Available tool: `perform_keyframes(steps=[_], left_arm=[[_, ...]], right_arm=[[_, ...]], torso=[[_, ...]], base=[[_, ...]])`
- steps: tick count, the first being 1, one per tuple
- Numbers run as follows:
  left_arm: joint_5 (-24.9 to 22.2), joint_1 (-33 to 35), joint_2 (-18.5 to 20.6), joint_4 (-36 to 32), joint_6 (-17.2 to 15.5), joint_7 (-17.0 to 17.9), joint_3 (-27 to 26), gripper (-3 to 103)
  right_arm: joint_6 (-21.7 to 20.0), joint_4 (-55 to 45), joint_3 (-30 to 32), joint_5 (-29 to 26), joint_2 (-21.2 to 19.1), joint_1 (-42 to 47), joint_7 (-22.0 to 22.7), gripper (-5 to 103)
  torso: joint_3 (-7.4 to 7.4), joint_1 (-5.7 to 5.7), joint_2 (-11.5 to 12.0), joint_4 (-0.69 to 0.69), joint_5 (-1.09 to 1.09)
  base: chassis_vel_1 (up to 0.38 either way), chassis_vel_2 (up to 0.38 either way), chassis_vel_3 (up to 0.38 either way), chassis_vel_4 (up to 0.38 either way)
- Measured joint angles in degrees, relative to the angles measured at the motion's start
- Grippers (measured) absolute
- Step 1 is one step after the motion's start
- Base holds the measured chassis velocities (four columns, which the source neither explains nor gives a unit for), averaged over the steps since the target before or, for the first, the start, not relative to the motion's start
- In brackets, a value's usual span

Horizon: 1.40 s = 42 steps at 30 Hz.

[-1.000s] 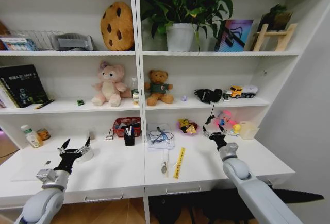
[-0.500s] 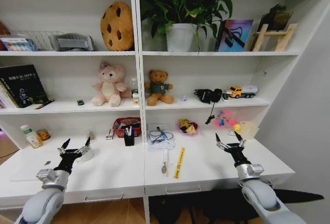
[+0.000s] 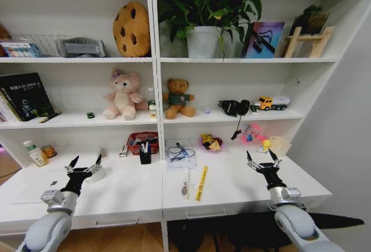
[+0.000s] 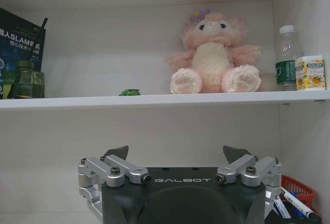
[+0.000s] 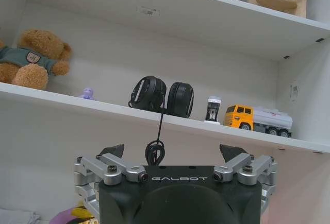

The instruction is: Organize the objects on the table.

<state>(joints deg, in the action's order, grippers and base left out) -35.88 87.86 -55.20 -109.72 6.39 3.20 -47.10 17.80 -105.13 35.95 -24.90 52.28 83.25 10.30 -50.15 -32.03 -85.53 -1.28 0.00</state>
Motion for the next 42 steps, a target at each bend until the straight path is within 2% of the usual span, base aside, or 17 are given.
perform_keyframes(steps=[20,34,36,39,42], left_arm=[[0.0,0.0,0.0,0.0,0.0,0.0,0.0,100],[0.0,0.0,0.0,0.0,0.0,0.02,0.0,100],[0.0,0.0,0.0,0.0,0.0,0.02,0.0,100],[0.0,0.0,0.0,0.0,0.0,0.02,0.0,100],[0.0,0.0,0.0,0.0,0.0,0.01,0.0,100]], right_arm=[[-0.2,0.14,-0.16,-0.07,0.02,-0.21,0.06,100],[-0.23,0.15,-0.2,-0.08,0.04,-0.26,0.05,100],[-0.24,0.16,-0.21,-0.08,0.04,-0.26,0.05,100],[-0.24,0.17,-0.21,-0.08,0.04,-0.27,0.05,100],[-0.24,0.17,-0.21,-0.08,0.04,-0.27,0.05,100]], torso=[[0.0,0.0,0.01,-0.01,-0.01],[0.01,0.0,0.01,0.02,0.04],[0.0,0.0,0.01,0.0,-0.05],[0.0,0.0,0.01,-0.01,0.02],[0.0,0.0,0.01,-0.01,-0.03]], base=[[0.01,0.013,-0.014,-0.013],[0.145,0.147,-0.156,-0.148],[0.134,0.131,-0.164,-0.124],[0.11,0.105,-0.131,-0.13],[0.122,0.11,-0.129,-0.134]])
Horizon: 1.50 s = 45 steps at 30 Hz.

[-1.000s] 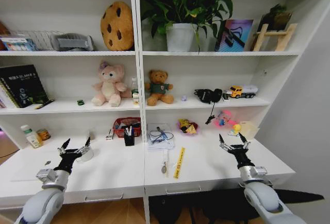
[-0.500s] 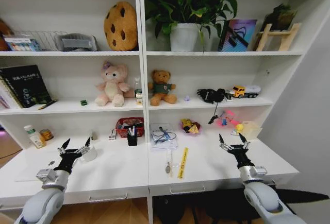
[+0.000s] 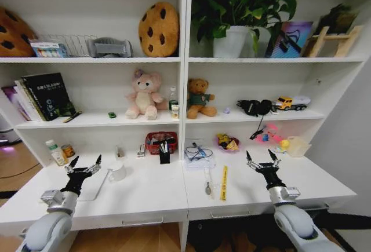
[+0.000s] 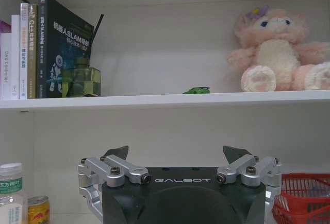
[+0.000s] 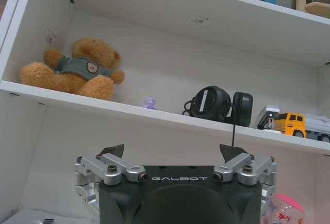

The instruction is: Organize the objects on the table.

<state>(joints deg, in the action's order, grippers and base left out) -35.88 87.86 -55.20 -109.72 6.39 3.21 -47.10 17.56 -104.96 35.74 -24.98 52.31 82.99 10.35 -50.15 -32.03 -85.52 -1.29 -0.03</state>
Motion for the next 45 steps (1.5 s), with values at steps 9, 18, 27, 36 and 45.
perform_keyframes(steps=[9,18,27,36,45], left_arm=[[0.0,0.0,0.0,0.0,0.0,-0.01,0.0,100],[0.0,0.0,0.0,0.0,0.0,0.0,0.0,100],[0.0,0.0,0.0,0.0,0.0,-0.01,0.0,100],[0.0,0.0,0.0,0.0,0.0,0.0,0.0,100],[0.0,0.0,0.0,0.0,0.0,0.01,-0.01,100]], right_arm=[[0.0,0.0,0.0,0.0,0.0,0.0,0.0,100],[0.0,0.0,0.0,0.0,0.0,-0.01,-0.01,100],[-0.01,0.0,0.0,-0.01,0.0,0.0,0.0,100],[0.0,0.0,-0.01,-0.01,0.0,-0.01,-0.01,100],[0.0,0.0,-0.01,0.0,0.01,-0.01,-0.01,100]], torso=[[0.01,0.01,-0.01,0.01,0.04],[0.01,0.01,-0.01,-0.01,0.04],[0.01,0.0,-0.01,0.0,0.02],[0.0,0.0,-0.01,0.02,0.01],[0.01,0.01,-0.02,0.02,0.04]], base=[[0.147,0.146,-0.141,-0.147],[0.124,0.136,-0.134,-0.137],[0.145,0.149,-0.145,-0.142],[0.19,0.193,-0.193,-0.189],[0.179,0.171,-0.173,-0.169]])
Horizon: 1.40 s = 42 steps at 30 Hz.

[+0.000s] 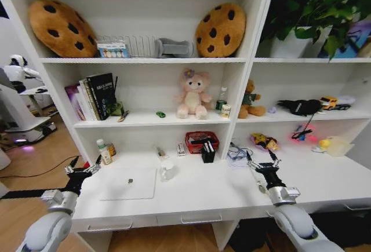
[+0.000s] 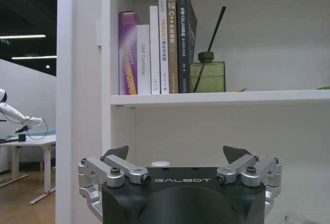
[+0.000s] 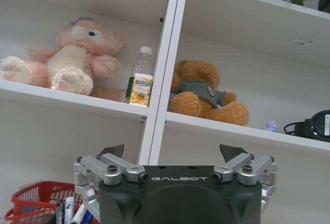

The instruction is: Organize the objects on the table.

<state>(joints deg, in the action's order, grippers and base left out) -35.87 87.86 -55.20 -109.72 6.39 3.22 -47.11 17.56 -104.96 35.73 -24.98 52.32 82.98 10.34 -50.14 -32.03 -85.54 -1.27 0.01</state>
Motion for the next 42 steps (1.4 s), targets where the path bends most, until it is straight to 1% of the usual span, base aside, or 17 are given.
perform_keyframes(steps=[11,14,15,19,22,24,26,27,28,35,39,40,42], left_arm=[[0.0,0.0,0.0,0.0,0.0,-0.03,0.01,100],[-0.01,0.0,0.0,0.0,0.0,-0.03,0.01,100],[0.0,0.0,0.0,0.0,0.0,-0.03,0.01,100],[0.0,0.0,0.0,0.0,0.0,-0.03,0.01,100],[0.0,0.0,0.0,0.0,0.0,-0.02,0.01,100],[0.0,0.0,0.0,0.0,0.0,-0.01,0.01,100],[0.0,0.0,0.0,0.0,0.0,-0.01,0.01,100],[0.0,0.0,0.0,0.0,0.0,-0.02,0.01,100],[0.0,0.0,0.0,0.0,0.0,-0.02,0.01,100],[0.0,0.0,0.0,0.0,0.0,-0.01,0.01,100],[0.0,0.0,0.0,0.0,0.0,-0.01,0.01,100],[0.0,0.0,0.0,0.0,0.0,-0.01,0.01,100],[-0.01,0.0,0.0,0.0,0.0,-0.01,0.01,100]], right_arm=[[0.0,0.01,0.0,0.0,-0.01,0.0,0.0,100],[0.0,0.01,0.0,0.0,-0.02,0.0,0.0,100],[0.0,0.01,0.0,0.0,-0.01,0.01,0.0,100],[0.0,0.01,0.0,0.0,-0.01,0.0,0.0,100],[0.0,0.0,0.0,0.0,-0.01,0.0,0.0,100],[0.0,0.01,0.0,0.0,-0.02,0.0,0.0,100],[0.0,0.01,0.0,0.0,-0.02,0.0,0.0,100],[0.0,0.01,0.0,0.0,-0.01,0.0,0.01,100],[0.0,0.0,0.0,0.0,-0.02,0.0,0.01,100],[0.0,0.01,0.0,0.0,-0.02,0.0,0.0,100],[0.0,0.01,0.0,0.0,-0.02,0.0,0.0,100],[0.0,0.01,0.0,0.0,-0.01,0.0,0.0,100],[0.0,0.01,0.0,0.0,-0.02,0.0,0.0,100]], torso=[[-0.01,-0.01,0.01,-0.03,-0.02],[-0.01,-0.01,0.01,-0.02,-0.01],[-0.01,-0.02,0.02,0.01,-0.02],[-0.01,-0.02,0.01,0.0,0.01],[-0.02,-0.02,0.02,0.0,-0.02],[0.0,0.0,0.01,-0.02,0.01],[0.0,0.02,0.01,-0.01,-0.01],[0.0,0.02,0.0,-0.03,-0.04],[0.01,0.04,-0.01,0.0,0.01],[0.0,0.02,0.0,0.0,-0.04],[0.0,0.01,0.0,-0.01,0.02],[-0.01,0.0,0.01,-0.01,-0.02],[-0.02,-0.02,0.02,-0.01,-0.01]], base=[[0.005,-0.007,-0.004,-0.002],[0.017,-0.08,-0.032,0.061],[0.091,-0.071,-0.053,0.095],[0.122,-0.086,-0.139,0.108],[0.188,-0.155,-0.181,0.125],[0.193,-0.213,-0.22,0.168],[0.195,-0.212,-0.219,0.18],[0.195,-0.193,-0.194,0.217],[0.16,-0.193,-0.163,0.199],[0.132,-0.15,-0.148,0.168],[0.117,-0.111,-0.115,0.092],[0.134,-0.088,-0.119,0.126],[0.15,-0.151,-0.119,0.174]])
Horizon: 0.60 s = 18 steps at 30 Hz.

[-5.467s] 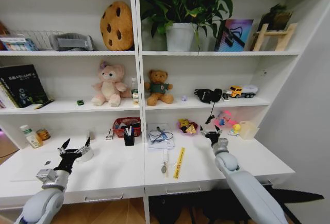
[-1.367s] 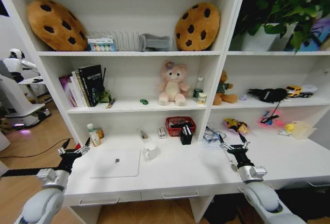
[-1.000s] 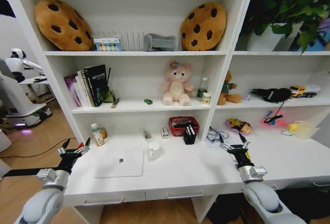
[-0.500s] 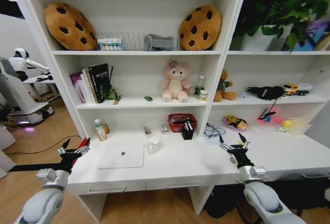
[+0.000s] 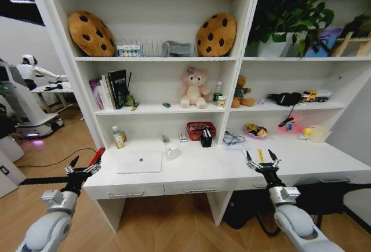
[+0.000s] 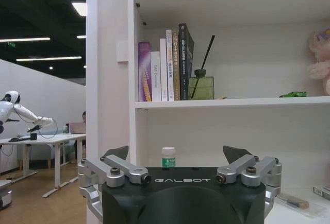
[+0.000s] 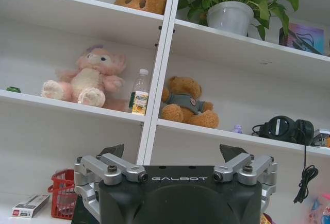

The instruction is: Organize the objects on the table.

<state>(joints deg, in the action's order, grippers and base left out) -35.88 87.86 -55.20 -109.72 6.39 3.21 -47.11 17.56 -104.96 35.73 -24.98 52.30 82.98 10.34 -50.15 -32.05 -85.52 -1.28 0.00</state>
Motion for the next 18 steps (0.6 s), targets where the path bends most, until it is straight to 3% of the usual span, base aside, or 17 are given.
perform_keyframes(steps=[10,12,15,18], left_arm=[[0.0,0.0,0.0,0.0,0.0,-0.03,0.0,100],[0.0,0.0,0.0,0.0,0.0,0.0,0.0,100],[0.0,0.0,0.0,0.0,0.0,0.0,0.0,100],[0.0,0.0,0.0,0.0,0.0,0.0,0.0,100]], right_arm=[[0.0,0.0,-0.01,0.0,0.01,0.0,0.0,100],[0.0,0.0,0.0,0.0,0.0,0.0,0.0,100],[0.0,0.0,-0.01,0.0,0.0,0.0,0.0,100],[0.0,0.0,0.0,0.0,0.0,0.0,0.0,100]], torso=[[0.01,0.03,-0.01,-0.01,-0.05],[0.01,0.03,-0.01,0.02,0.06],[0.0,0.02,-0.01,0.01,-0.05],[0.01,0.03,-0.01,0.0,0.04]], base=[[0.184,-0.18,-0.19,0.191],[0.19,-0.185,-0.158,0.175],[0.19,-0.158,-0.169,0.168],[0.154,-0.164,-0.16,0.149]])
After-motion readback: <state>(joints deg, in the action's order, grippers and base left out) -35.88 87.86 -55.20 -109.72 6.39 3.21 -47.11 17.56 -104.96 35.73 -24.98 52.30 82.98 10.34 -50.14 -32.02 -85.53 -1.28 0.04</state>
